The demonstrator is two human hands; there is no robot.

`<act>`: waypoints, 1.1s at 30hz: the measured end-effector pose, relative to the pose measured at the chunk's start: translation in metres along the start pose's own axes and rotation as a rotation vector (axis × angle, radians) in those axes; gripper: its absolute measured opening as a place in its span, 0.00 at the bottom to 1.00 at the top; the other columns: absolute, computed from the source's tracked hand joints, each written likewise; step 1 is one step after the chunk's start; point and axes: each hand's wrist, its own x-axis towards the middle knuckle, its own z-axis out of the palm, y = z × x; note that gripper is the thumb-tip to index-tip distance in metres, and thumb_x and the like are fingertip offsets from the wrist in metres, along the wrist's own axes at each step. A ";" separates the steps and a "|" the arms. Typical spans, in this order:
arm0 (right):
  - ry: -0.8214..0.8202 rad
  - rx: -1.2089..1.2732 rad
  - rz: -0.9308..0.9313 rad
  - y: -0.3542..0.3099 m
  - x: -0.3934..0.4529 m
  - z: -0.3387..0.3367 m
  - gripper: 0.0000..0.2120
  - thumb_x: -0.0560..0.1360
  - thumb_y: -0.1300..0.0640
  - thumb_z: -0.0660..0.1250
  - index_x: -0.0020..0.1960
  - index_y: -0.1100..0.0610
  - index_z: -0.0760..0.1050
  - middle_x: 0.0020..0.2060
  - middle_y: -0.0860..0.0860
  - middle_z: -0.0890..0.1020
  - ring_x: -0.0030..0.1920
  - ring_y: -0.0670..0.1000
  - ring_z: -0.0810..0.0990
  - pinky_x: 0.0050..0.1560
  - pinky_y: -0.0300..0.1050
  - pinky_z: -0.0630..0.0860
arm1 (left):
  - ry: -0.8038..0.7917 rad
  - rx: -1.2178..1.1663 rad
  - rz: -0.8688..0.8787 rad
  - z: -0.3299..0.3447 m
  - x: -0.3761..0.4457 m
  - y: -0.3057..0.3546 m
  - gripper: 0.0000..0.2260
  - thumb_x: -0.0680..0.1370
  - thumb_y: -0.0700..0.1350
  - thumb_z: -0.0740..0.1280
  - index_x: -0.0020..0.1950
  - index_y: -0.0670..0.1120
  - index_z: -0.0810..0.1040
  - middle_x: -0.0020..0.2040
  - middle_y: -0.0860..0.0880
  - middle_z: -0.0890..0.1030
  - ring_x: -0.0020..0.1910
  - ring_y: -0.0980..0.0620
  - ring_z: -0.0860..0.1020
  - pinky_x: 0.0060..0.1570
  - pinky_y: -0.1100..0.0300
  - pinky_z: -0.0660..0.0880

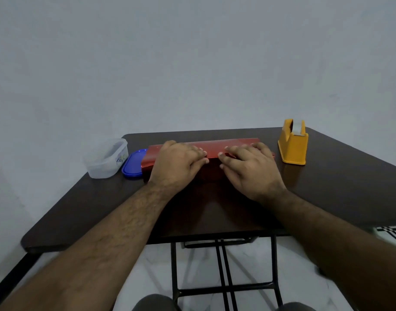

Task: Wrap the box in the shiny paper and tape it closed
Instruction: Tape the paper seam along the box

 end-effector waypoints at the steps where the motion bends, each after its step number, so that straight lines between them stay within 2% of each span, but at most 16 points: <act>1: 0.018 0.036 0.011 0.000 0.000 0.000 0.17 0.83 0.46 0.64 0.66 0.51 0.84 0.62 0.52 0.85 0.60 0.57 0.83 0.65 0.60 0.71 | 0.010 0.001 0.000 0.001 0.000 0.000 0.11 0.82 0.54 0.72 0.58 0.51 0.89 0.55 0.55 0.89 0.59 0.53 0.85 0.60 0.48 0.74; 6: 0.008 0.064 0.065 0.000 -0.002 -0.002 0.16 0.82 0.47 0.65 0.63 0.51 0.86 0.59 0.49 0.87 0.59 0.54 0.84 0.64 0.57 0.71 | 0.031 0.013 -0.017 0.004 0.000 0.004 0.10 0.81 0.53 0.73 0.58 0.50 0.89 0.55 0.55 0.89 0.59 0.53 0.85 0.60 0.49 0.74; 14: -0.212 0.027 0.103 -0.002 0.005 -0.002 0.23 0.81 0.46 0.66 0.75 0.49 0.76 0.72 0.48 0.79 0.72 0.53 0.76 0.72 0.56 0.66 | 0.023 -0.045 -0.146 0.011 0.010 0.004 0.12 0.82 0.55 0.71 0.61 0.52 0.88 0.59 0.55 0.88 0.62 0.55 0.84 0.67 0.50 0.73; 16: -0.230 0.076 0.109 0.000 0.006 -0.003 0.24 0.81 0.44 0.65 0.74 0.50 0.77 0.71 0.48 0.80 0.71 0.53 0.77 0.71 0.57 0.67 | 0.025 -0.073 -0.152 0.012 0.010 0.003 0.12 0.81 0.54 0.72 0.61 0.51 0.88 0.59 0.54 0.88 0.62 0.55 0.84 0.69 0.50 0.73; 18: -0.188 0.214 0.155 0.008 0.007 -0.004 0.22 0.80 0.43 0.66 0.70 0.50 0.81 0.66 0.49 0.83 0.66 0.54 0.79 0.68 0.57 0.72 | 0.023 -0.119 -0.166 0.013 0.010 0.000 0.12 0.81 0.53 0.72 0.61 0.50 0.88 0.58 0.54 0.88 0.61 0.54 0.84 0.69 0.48 0.74; 21: 0.025 0.344 0.434 0.028 0.023 -0.012 0.17 0.81 0.45 0.66 0.62 0.52 0.86 0.56 0.51 0.87 0.58 0.52 0.81 0.62 0.48 0.76 | 0.024 -0.208 -0.198 0.016 0.010 -0.003 0.12 0.81 0.52 0.73 0.61 0.49 0.88 0.58 0.53 0.88 0.60 0.54 0.85 0.68 0.46 0.77; 23: 0.047 0.315 0.743 0.053 0.038 -0.024 0.16 0.82 0.48 0.65 0.60 0.55 0.86 0.53 0.54 0.88 0.57 0.49 0.80 0.59 0.42 0.72 | 0.033 -0.241 -0.211 0.017 0.009 -0.004 0.12 0.81 0.51 0.73 0.61 0.49 0.88 0.58 0.53 0.88 0.60 0.55 0.85 0.68 0.47 0.77; 24: 0.029 0.286 0.892 0.070 0.043 -0.030 0.15 0.83 0.49 0.66 0.61 0.56 0.86 0.56 0.55 0.87 0.60 0.52 0.81 0.61 0.43 0.73 | 0.039 -0.246 -0.211 0.018 0.009 -0.004 0.12 0.81 0.51 0.73 0.61 0.49 0.88 0.58 0.53 0.88 0.60 0.55 0.85 0.69 0.48 0.77; 26: -0.044 0.225 1.121 0.105 0.048 -0.042 0.15 0.82 0.50 0.66 0.59 0.57 0.85 0.60 0.57 0.86 0.62 0.60 0.82 0.63 0.50 0.77 | 0.043 -0.237 -0.209 0.020 0.009 -0.005 0.12 0.81 0.51 0.73 0.61 0.49 0.88 0.58 0.53 0.88 0.60 0.54 0.85 0.69 0.48 0.77; 29: -0.282 0.170 1.287 0.146 0.049 -0.047 0.10 0.79 0.55 0.68 0.47 0.63 0.78 0.52 0.60 0.83 0.52 0.62 0.83 0.50 0.52 0.81 | 0.057 -0.231 -0.213 0.024 0.010 -0.006 0.10 0.81 0.51 0.74 0.60 0.49 0.89 0.58 0.53 0.88 0.60 0.53 0.85 0.68 0.47 0.77; 31: -0.447 0.224 1.326 0.165 0.049 -0.043 0.09 0.78 0.57 0.69 0.50 0.65 0.80 0.53 0.60 0.83 0.51 0.60 0.83 0.52 0.52 0.84 | 0.063 -0.234 -0.214 0.024 0.009 -0.007 0.10 0.80 0.50 0.74 0.59 0.49 0.89 0.57 0.52 0.89 0.59 0.52 0.85 0.68 0.47 0.77; 33: -0.509 0.258 1.349 0.179 0.051 -0.039 0.12 0.78 0.58 0.72 0.56 0.66 0.82 0.57 0.60 0.84 0.55 0.60 0.83 0.57 0.53 0.83 | 0.077 -0.236 -0.216 0.026 0.010 -0.006 0.09 0.80 0.49 0.75 0.58 0.48 0.89 0.57 0.51 0.89 0.59 0.51 0.86 0.67 0.47 0.78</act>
